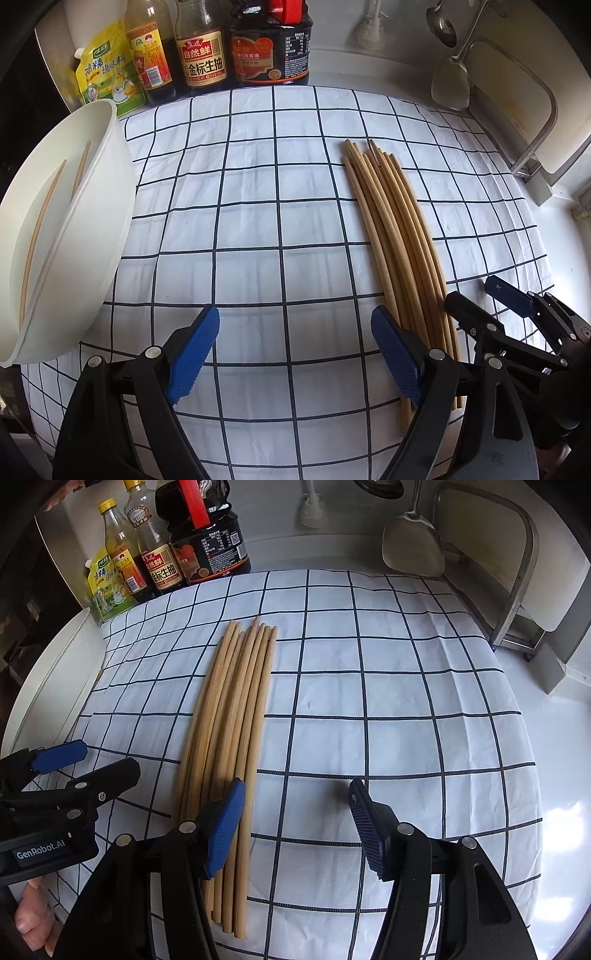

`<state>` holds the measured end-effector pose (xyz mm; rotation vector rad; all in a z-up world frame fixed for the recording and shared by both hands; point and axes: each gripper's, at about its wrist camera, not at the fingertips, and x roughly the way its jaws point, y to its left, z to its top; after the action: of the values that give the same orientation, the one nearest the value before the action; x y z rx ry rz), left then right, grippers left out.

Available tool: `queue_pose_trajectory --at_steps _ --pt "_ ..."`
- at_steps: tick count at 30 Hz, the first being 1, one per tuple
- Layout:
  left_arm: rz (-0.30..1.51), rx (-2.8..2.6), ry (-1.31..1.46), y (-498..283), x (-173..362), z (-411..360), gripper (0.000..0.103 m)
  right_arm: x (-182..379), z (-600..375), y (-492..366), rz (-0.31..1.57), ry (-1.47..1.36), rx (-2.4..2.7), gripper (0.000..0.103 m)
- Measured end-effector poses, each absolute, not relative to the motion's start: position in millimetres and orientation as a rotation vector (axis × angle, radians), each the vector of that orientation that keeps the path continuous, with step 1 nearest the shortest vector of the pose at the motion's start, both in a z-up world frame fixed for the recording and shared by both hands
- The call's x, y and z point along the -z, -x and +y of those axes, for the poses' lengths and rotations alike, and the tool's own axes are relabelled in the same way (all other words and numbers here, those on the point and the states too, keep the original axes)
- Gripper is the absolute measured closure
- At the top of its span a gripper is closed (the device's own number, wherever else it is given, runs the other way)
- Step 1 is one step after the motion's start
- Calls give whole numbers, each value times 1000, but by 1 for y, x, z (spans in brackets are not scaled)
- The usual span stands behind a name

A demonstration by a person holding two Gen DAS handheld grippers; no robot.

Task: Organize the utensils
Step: 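Move both tools back over the remaining chopsticks on the cloth, then pinch one chopstick in the left tool while the right tool pinches another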

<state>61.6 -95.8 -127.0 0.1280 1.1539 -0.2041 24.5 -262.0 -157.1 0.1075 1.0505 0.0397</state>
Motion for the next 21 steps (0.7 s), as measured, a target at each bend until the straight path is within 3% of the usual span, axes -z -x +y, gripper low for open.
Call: queue_pose_trajectory --at_steps 7,21 --pt "1148 205 -120 -62 126 -97 20 158 -262 -24 1037 -69 -24 41" --pt "1145 232 -128 -62 129 -113 20 158 -276 -25 1033 -32 19 41"
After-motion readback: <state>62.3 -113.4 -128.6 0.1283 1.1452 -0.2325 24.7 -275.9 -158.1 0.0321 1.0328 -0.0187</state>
